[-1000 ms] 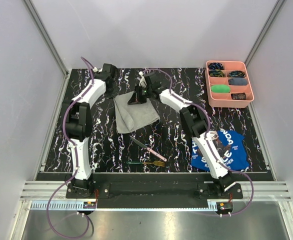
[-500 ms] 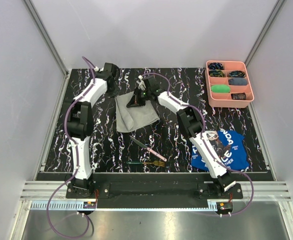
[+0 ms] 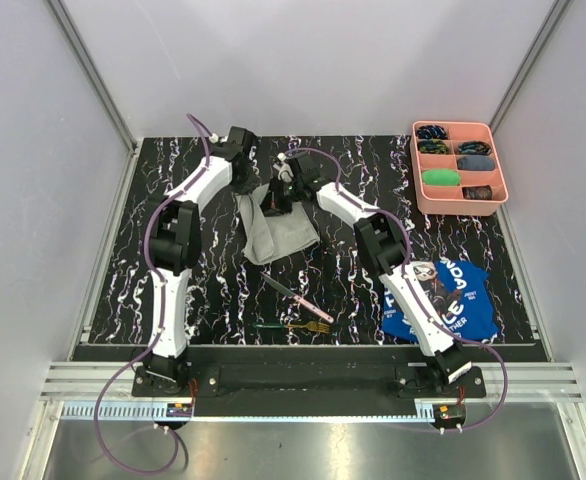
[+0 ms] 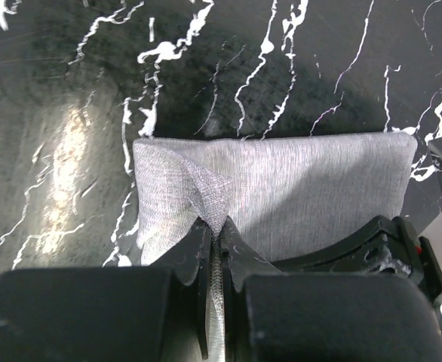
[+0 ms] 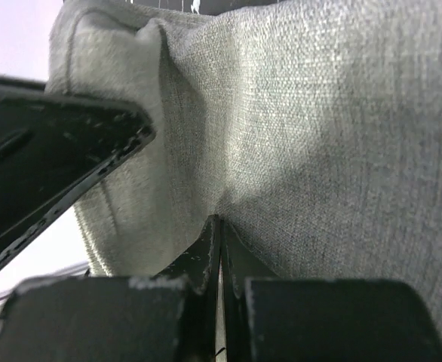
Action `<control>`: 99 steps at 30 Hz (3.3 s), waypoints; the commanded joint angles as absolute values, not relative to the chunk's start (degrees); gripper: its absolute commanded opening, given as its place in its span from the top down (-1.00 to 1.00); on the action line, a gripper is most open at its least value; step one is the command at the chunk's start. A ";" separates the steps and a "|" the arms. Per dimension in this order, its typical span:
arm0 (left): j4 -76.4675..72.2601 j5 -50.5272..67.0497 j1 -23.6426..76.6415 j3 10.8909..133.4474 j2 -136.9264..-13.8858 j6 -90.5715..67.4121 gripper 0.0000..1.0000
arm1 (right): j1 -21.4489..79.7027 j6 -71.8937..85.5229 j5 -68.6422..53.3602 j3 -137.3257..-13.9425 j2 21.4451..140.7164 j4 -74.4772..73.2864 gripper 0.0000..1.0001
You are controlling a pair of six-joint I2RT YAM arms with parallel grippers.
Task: Fold the napkin into a case and place the utensils inside
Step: Fold the lower triangle-folded napkin at the center of the board, then smooth out the 2/3-rectangle-folded napkin at the center of the board.
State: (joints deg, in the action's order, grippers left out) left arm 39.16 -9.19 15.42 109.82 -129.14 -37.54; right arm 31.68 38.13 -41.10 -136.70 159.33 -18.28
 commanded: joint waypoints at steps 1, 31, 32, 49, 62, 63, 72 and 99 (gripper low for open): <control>37.09 -8.09 15.38 114.08 -130.43 -37.44 1.00 | 30.67 34.64 -42.80 -138.51 159.17 -22.94 1.00; 36.56 -7.21 18.28 117.51 -133.06 -37.18 1.00 | 27.69 23.73 -40.43 -127.27 151.87 -27.51 1.00; 36.48 -7.21 18.63 118.21 -133.76 -37.26 1.00 | 27.69 23.56 -40.60 -126.83 151.96 -27.51 1.00; 35.33 -5.98 22.50 119.80 -137.81 -39.20 0.98 | 24.96 23.46 -44.29 -128.14 150.82 -27.33 1.00; 33.40 -5.10 22.50 120.06 -138.60 -38.76 0.45 | 23.47 24.52 -44.56 -119.54 143.44 -24.17 0.78; 32.79 -4.58 22.50 119.88 -138.52 -38.76 0.38 | 23.47 24.78 -44.56 -119.10 142.65 -23.65 0.75; 26.03 1.91 21.89 112.42 -132.02 -37.79 -0.12 | 21.89 26.36 -45.79 -116.81 140.62 -20.13 0.59; 21.36 10.11 14.94 71.12 -98.45 -40.00 -0.20 | 23.81 28.74 -48.17 -118.12 142.38 -17.84 -0.15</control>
